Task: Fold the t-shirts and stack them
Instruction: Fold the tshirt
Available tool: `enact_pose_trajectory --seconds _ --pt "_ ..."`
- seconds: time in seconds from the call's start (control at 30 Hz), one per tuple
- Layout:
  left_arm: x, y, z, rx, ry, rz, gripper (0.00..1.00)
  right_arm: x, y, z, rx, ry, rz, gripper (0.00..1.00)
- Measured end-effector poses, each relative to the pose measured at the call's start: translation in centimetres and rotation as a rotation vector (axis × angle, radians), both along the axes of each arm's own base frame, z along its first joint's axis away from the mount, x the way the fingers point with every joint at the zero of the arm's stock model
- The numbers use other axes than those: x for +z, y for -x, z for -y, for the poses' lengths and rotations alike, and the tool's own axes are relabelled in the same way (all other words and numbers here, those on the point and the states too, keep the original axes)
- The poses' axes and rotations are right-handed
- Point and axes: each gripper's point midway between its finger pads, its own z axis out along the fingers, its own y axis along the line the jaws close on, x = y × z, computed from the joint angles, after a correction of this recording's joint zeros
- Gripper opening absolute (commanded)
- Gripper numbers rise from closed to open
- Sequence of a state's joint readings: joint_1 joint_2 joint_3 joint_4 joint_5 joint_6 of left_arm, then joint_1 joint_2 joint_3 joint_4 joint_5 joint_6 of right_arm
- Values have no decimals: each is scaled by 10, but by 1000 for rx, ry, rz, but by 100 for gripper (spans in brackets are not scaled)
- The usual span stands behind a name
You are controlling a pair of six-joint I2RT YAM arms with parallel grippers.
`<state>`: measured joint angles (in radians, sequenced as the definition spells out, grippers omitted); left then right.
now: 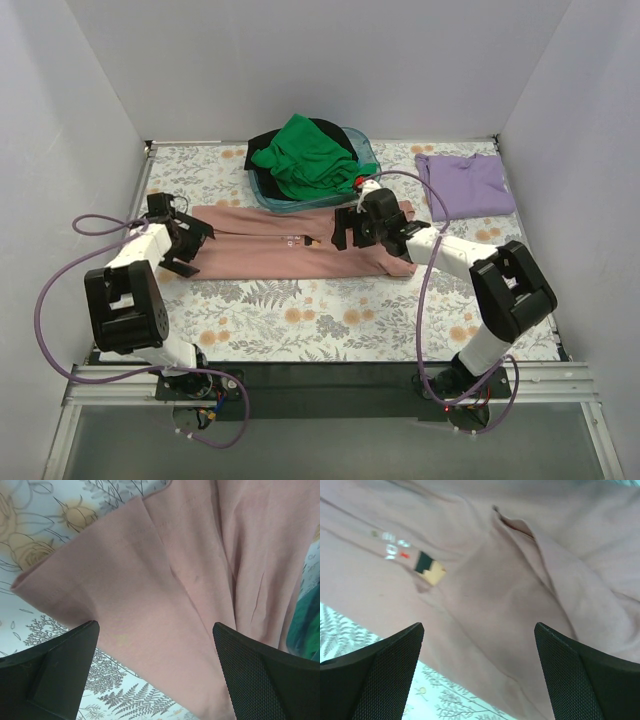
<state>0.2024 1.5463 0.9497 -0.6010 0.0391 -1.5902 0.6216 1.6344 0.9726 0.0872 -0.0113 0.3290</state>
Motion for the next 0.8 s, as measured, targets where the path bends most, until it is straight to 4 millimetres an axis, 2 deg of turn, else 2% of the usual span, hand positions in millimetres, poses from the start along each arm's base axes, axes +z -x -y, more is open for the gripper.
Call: enact_pose_trajectory --seconds 0.27,0.6,0.8 --pt "-22 -4 16 -57 46 -14 98 -58 -12 39 -98 81 -145 98" --pt "-25 -7 15 -53 47 -21 98 -55 -58 57 -173 87 -59 98" --pt "-26 -7 15 -54 48 -23 98 -29 -105 74 -237 90 152 98"
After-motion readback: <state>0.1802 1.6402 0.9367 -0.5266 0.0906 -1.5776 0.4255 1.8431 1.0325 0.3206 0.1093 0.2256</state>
